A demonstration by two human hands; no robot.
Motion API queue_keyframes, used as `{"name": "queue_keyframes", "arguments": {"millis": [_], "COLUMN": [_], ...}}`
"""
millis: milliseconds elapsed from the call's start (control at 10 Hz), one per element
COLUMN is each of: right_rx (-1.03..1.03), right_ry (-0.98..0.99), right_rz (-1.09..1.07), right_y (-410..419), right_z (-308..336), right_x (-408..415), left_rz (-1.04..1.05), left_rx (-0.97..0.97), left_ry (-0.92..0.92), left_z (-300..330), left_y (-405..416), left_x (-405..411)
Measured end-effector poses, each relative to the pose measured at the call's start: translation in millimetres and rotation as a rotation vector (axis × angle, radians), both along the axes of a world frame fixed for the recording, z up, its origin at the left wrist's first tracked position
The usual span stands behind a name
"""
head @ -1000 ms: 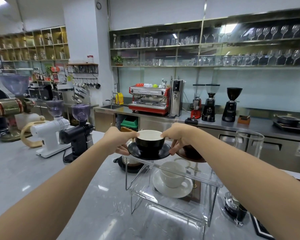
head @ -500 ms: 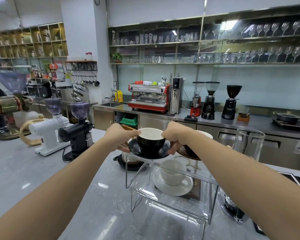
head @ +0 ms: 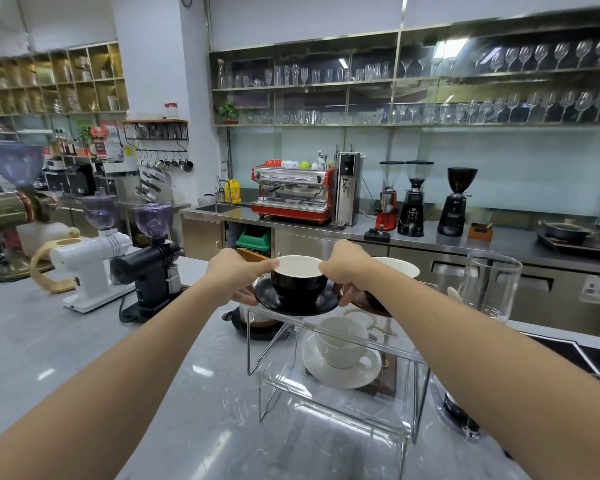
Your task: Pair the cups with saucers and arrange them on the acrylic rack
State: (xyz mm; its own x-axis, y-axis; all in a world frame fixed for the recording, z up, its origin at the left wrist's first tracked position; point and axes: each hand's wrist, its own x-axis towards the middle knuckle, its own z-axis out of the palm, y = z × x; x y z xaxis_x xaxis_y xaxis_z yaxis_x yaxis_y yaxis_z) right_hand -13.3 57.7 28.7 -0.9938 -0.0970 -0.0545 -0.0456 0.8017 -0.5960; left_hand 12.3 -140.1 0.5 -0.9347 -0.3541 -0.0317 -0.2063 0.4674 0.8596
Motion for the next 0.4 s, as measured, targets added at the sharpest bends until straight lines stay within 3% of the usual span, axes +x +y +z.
{"name": "queue_keyframes", "arguments": {"millis": [200,400], "right_rx": [0.033,-0.005], "right_ry": [0.027,0.035], "right_rz": [0.024,0.051], "right_y": [3,11], "right_z": [3,10], "right_x": [2,6], "left_rz": [0.022,0.108], "left_rx": [-0.035,-0.215], "left_ry": [0.038,0.254], "left_z": [-3,-2], "left_y": [-1,-2], "left_x": [2,5]}}
